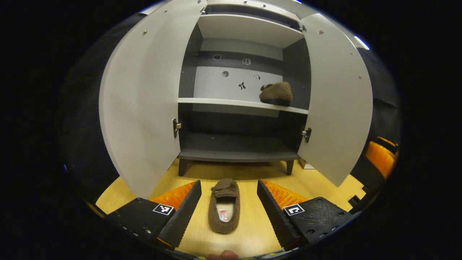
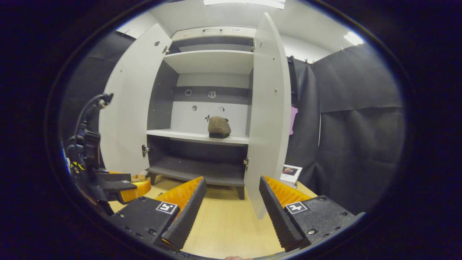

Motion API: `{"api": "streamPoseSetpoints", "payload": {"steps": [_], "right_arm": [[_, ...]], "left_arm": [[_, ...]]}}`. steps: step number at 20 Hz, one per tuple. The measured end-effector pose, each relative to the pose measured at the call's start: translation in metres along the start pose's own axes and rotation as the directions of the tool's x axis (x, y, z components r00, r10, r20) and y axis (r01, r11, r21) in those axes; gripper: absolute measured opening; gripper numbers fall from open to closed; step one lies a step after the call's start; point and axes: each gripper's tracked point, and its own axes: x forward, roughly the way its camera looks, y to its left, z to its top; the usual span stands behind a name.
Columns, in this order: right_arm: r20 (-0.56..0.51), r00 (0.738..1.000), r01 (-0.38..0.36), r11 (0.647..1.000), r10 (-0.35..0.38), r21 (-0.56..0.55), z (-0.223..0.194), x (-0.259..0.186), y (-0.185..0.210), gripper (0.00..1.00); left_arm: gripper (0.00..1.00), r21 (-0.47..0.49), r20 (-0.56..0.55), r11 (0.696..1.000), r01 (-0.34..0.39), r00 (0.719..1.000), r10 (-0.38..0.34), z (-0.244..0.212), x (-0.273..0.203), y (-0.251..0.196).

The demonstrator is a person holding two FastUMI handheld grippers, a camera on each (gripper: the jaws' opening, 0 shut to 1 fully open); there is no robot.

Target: Grab one shoe with the right hand and put it into the shoe cabinet, grab the other shoe with the left hand and put it into the shoe cabinet; then close the right door with the right hand and the left door with the left hand.

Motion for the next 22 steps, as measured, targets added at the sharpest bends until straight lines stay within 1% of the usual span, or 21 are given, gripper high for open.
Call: {"api": "streamPoseSetpoints", "payload": {"steps": [2,3,5,9,11,12,13,14,15,16,17,19,20,21,22], "right_arm": [[-0.008,1.0,0.027,0.999,-0.027,-0.038,-0.006,-0.003,-0.008,0.94],[-0.019,0.999,0.035,0.999,-0.036,-0.036,-0.01,-0.005,-0.012,0.94],[-0.054,0.998,0.044,0.999,-0.044,0.0,-0.018,-0.007,-0.017,0.98],[-0.109,0.99,0.094,0.995,-0.09,0.029,-0.032,-0.004,-0.033,0.97],[-0.133,0.986,0.107,0.994,-0.101,0.037,-0.038,-0.002,-0.038,0.97],[-0.14,0.985,0.11,0.993,-0.103,0.043,-0.04,-0.001,-0.039,1.0],[-0.149,0.983,0.111,0.993,-0.103,0.046,-0.041,-0.001,-0.039,0.97],[-0.158,0.982,0.111,0.993,-0.102,0.049,-0.044,0.0,-0.038,0.97],[-0.166,0.981,0.113,0.992,-0.104,0.05,-0.046,0.001,-0.038,0.97],[-0.173,0.979,0.115,0.992,-0.105,0.048,-0.047,0.001,-0.039,0.97],[-0.175,0.979,0.116,0.992,-0.106,0.047,-0.048,0.001,-0.039,0.97],[-0.176,0.979,0.117,0.992,-0.108,0.045,-0.047,0.002,-0.038,0.97],[-0.176,0.978,0.118,0.992,-0.108,0.043,-0.047,0.002,-0.038,0.97],[-0.179,0.978,0.119,0.992,-0.11,0.041,-0.049,0.002,-0.038,0.97],[-0.182,0.977,0.121,0.992,-0.112,0.04,-0.049,0.002,-0.039,0.97]], "left_arm": [[0.94,-0.02,-0.055,1.0,-0.015,0.998,0.014,-0.019,0.023,0.014],[0.94,-0.016,-0.091,1.0,-0.027,0.996,0.025,-0.031,0.032,0.019],[0.95,-0.004,-0.162,0.999,-0.038,0.986,0.037,-0.054,0.048,0.028],[0.94,-0.01,-0.25,1.0,-0.018,0.968,0.015,-0.087,0.068,0.03],[0.94,0.003,-0.271,1.0,-0.024,0.962,0.024,-0.098,0.078,0.036],[0.94,0.024,-0.282,0.999,-0.037,0.959,0.042,-0.102,0.084,0.043],[0.95,0.041,-0.294,0.998,-0.048,0.954,0.058,-0.11,0.09,0.049],[0.95,0.046,-0.307,0.997,-0.056,0.949,0.067,-0.116,0.095,0.052],[0.94,0.035,-0.319,0.998,-0.055,0.946,0.063,-0.122,0.099,0.052],[0.95,0.006,-0.321,0.999,-0.036,0.946,0.036,-0.123,0.102,0.047],[0.91,-0.021,-0.321,1.0,-0.02,0.947,0.013,-0.126,0.108,0.043],[0.84,-0.025,-0.317,1.0,-0.014,0.948,0.005,-0.126,0.113,0.041],[0.83,-0.024,-0.319,1.0,-0.013,0.948,0.005,-0.127,0.116,0.041],[0.78,-0.026,-0.323,1.0,-0.018,0.946,0.009,-0.127,0.118,0.041],[0.74,-0.035,-0.324,0.999,-0.007,0.946,-0.005,-0.128,0.12,0.036]]}}
